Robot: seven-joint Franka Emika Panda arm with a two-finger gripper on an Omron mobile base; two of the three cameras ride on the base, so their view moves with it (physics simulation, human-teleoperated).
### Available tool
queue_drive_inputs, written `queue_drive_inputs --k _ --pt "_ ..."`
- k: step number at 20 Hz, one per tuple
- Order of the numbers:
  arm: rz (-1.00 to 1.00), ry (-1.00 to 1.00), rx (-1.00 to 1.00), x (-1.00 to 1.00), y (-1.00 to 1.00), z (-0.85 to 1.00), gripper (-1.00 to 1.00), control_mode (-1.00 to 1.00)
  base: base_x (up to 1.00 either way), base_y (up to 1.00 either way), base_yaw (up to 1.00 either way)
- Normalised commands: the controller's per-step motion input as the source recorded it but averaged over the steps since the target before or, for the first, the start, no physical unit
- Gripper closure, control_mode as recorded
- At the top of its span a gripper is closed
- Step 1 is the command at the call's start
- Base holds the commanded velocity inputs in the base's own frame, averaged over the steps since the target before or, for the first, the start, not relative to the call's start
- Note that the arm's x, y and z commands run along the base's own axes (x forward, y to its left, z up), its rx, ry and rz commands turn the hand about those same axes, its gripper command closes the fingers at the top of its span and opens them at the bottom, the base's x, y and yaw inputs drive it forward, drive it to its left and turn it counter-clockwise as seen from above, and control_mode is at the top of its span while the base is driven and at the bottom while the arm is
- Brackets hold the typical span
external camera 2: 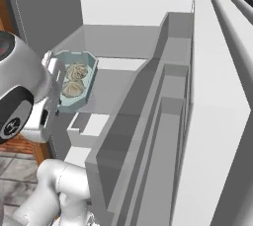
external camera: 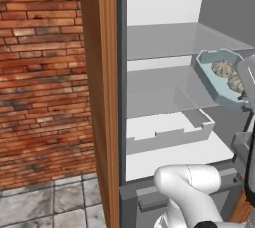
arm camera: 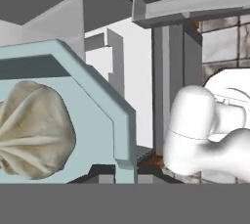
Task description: Place two dumplings into each of the tupperware containers and then place the containers in the fridge.
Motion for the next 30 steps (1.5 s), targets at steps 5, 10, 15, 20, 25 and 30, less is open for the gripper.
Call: queue_drive_inputs --k 5,10,15,20,25,30 --pt "0.01 -0.12 0.00 0.14 -0.21 0.47 1.00 -1.00 0.00 0.00 0.00" --pt "0.00 0.00 0.00 0.69 -0.18 0.44 1.00 -1.00 0.00 0.00 0.00" --pt "-0.01 -0.02 0.00 0.96 -0.34 0.01 1.00 -1.00 0.00 0.00 0.00" --pt "-0.04 0.00 0.00 1.00 -0.45 0.00 1.00 -1.00 0.00 0.00 0.00" --pt "-0.02 0.00 0.00 1.00 -0.46 -0.03 1.00 -1.00 0.00 0.00 0.00" --pt "-0.01 0.00 0.00 1.00 -0.32 -0.26 1.00 -1.00 0.00 0.00 0.00"
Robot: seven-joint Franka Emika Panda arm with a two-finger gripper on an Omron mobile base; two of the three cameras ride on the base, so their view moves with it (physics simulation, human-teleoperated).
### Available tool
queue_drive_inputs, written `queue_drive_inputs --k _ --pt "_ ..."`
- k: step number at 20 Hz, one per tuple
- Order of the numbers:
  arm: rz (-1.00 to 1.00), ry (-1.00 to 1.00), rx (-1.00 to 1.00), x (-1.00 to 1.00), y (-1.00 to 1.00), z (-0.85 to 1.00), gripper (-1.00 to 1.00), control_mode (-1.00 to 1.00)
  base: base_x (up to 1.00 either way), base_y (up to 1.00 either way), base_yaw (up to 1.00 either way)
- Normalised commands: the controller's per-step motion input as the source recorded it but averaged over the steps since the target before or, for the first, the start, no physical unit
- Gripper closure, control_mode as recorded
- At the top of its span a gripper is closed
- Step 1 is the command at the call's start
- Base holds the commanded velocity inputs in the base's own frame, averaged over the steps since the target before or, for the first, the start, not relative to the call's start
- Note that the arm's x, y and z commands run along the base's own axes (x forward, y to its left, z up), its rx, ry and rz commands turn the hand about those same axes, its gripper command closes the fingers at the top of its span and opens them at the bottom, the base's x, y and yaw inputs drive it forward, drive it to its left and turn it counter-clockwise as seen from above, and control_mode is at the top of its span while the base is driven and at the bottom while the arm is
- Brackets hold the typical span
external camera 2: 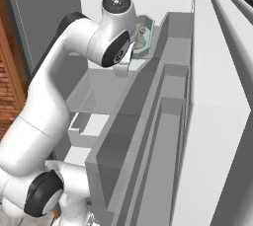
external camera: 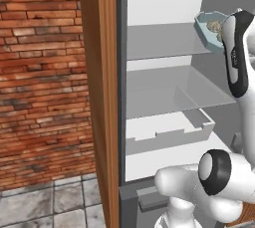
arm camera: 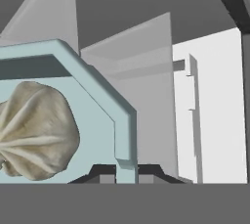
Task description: Place two dumplings into each of the tupperware containers and then place the containers in the fridge.
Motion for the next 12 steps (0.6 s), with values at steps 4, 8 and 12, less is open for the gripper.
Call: queue_drive_inputs --k 4,8,12 --pt "0.00 0.00 0.00 0.85 -0.23 -0.42 1.00 -1.00 0.00 0.00 0.00" --pt "0.00 -0.02 0.00 0.59 -0.25 -0.12 1.00 -1.00 0.00 0.00 0.00" --pt "0.00 0.00 0.00 0.51 -0.12 0.00 1.00 -1.00 0.00 0.00 0.00"
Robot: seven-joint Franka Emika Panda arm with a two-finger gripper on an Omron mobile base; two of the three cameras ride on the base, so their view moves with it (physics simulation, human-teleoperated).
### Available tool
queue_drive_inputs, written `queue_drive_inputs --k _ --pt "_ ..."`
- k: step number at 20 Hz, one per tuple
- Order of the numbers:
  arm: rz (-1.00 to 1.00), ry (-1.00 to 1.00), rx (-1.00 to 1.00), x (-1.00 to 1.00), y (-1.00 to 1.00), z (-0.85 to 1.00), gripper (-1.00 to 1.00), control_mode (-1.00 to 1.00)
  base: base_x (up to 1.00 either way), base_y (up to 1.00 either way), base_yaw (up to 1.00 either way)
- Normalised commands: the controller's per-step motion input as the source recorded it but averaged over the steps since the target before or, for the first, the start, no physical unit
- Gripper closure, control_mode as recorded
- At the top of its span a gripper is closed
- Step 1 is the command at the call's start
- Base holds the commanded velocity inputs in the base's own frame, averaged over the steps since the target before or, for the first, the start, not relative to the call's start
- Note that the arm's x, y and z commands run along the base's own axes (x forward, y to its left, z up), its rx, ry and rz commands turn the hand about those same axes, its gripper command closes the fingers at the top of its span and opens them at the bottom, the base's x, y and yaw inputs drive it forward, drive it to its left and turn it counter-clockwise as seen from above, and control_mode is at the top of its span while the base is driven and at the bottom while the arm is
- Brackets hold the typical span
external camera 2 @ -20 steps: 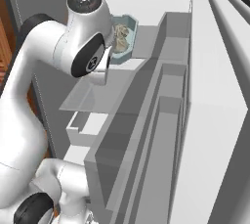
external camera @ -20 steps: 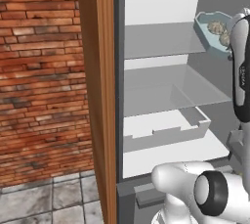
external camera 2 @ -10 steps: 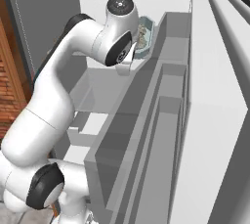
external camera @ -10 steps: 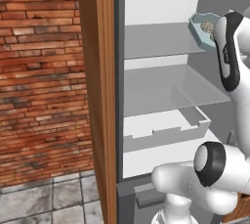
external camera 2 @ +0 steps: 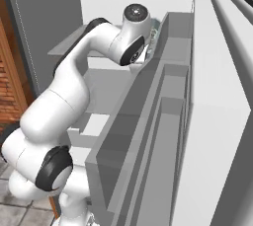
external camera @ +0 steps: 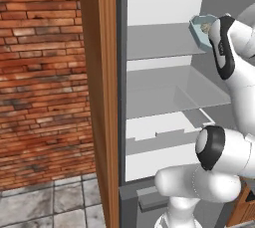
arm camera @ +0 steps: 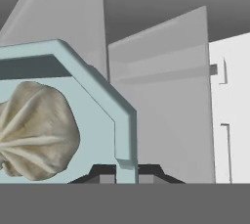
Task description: Place two dumplings into each of the tupperware containers and then place the containers in the fridge.
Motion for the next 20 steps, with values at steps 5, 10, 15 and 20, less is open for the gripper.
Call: queue_drive_inputs --k 5,10,15,20 --pt "0.00 0.00 0.00 0.77 -0.08 0.00 1.00 -1.00 0.00 0.00 0.00" --pt "0.00 0.00 0.00 0.57 -0.30 0.00 1.00 -1.00 0.00 0.00 0.00" --pt "0.00 0.00 0.01 0.63 -0.41 -0.12 1.00 -1.00 0.00 0.00 0.00" --pt "0.00 0.00 0.03 0.73 -0.39 -0.22 1.00 -1.00 0.00 0.00 0.00"
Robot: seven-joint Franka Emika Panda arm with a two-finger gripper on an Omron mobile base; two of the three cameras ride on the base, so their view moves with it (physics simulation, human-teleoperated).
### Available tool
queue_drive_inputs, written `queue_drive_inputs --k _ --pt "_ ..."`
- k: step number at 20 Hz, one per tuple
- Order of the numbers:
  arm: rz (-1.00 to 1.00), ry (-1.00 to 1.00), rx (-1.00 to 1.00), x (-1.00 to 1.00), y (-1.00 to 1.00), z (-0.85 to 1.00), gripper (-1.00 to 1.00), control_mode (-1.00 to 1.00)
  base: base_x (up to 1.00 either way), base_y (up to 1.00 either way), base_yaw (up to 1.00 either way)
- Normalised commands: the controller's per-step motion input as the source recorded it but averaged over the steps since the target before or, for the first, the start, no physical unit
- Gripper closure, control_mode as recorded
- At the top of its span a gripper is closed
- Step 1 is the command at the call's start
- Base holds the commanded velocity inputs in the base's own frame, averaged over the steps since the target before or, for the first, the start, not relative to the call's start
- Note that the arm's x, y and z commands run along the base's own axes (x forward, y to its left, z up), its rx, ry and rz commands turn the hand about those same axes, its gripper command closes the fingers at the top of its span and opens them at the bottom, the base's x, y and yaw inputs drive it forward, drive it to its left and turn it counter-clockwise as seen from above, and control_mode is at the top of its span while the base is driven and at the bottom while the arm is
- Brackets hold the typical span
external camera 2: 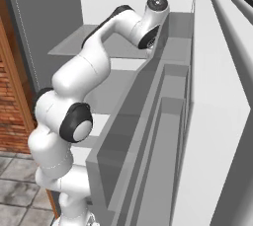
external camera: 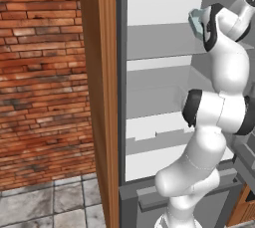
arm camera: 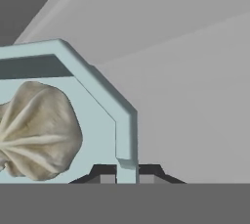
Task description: Place two dumplings into each of the tupperware containers and then place the containers in the fridge.
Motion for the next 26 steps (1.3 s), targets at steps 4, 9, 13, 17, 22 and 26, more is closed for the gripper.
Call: queue_drive_inputs --k 4,9,13,17,22,26 --pt "0.00 0.00 0.01 0.60 -0.29 -0.46 1.00 -1.00 0.00 0.00 0.00" --pt "0.02 -0.03 0.00 0.14 -0.09 -0.71 1.00 -1.00 0.00 0.00 0.00" --pt "0.00 -0.04 0.00 0.00 0.00 -0.42 1.00 -1.00 0.00 0.00 0.00" --pt "0.00 0.00 0.00 0.00 0.00 -0.57 1.00 -1.00 0.00 0.00 0.00" --pt "0.00 0.00 0.00 0.00 0.00 -0.59 1.00 -1.00 0.00 0.00 0.00" --pt "0.00 0.01 0.00 0.00 0.00 -0.54 1.00 -1.00 0.00 0.00 0.00"
